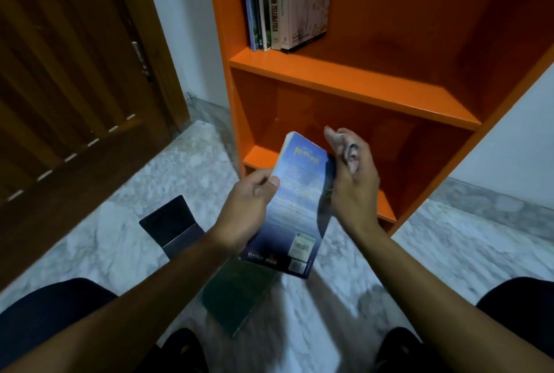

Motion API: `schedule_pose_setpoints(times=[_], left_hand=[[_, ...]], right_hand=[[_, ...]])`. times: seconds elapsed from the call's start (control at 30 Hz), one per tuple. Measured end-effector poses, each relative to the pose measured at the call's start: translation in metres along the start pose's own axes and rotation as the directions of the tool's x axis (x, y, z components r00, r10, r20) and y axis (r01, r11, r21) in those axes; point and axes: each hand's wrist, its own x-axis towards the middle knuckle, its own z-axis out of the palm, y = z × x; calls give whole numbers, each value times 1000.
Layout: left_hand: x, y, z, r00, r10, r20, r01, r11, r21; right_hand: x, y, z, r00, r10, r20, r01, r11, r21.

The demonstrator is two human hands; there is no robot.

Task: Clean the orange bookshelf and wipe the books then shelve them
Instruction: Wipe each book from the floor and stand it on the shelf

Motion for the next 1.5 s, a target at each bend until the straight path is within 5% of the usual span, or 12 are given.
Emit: schedule_pose_setpoints(times=[0.1,0.27,0.47,0.6,0.83,0.87,0.93,1.0,1.07,1.17,1.3,1.5], left_hand=[[-5,-8,15,997,40,62,-47,992,121],[-2,-16,20,1000,3,-6,-3,1000,20],[9,-13,0,954,-274,-121,190,867,-461],[18,-8,-18,919,-309,-243,155,853,-498],[26,17,-46,871,-293,-394,39,841,-540],[27,21,-51,864,-291,-410,24,838,-545],[27,26,-59,857,-285,-429,5,837,-547],[26,28,-65,873,-277,-402,2,825,-564],[23,28,-65,887,-275,-372,18,824,-566],[20,24,-59,914,-239,-328,35,852,-523],[18,14,-46,913,-194,-359,48,925,-377],[22,2,-45,916,14,-401,24,996,90]], right_hand=[[-18,13,6,982,-100,161,132,970,-203],[-46,26,21,907,-183,379,278,937,-213],[-73,35,38,896,-60,440,119,987,-107],[-92,43,36,780,-227,583,330,941,-75],[-95,45,33,767,-276,579,338,941,2],[-98,50,33,790,-234,566,295,955,-17],[-100,51,34,869,84,487,-97,995,2],[-93,52,38,853,412,321,-455,888,67],[-79,52,38,817,533,217,-569,806,161],[-57,34,34,661,669,340,-744,528,409],[-42,7,26,454,685,569,-876,229,424],[-50,11,26,614,581,533,-783,536,317]])
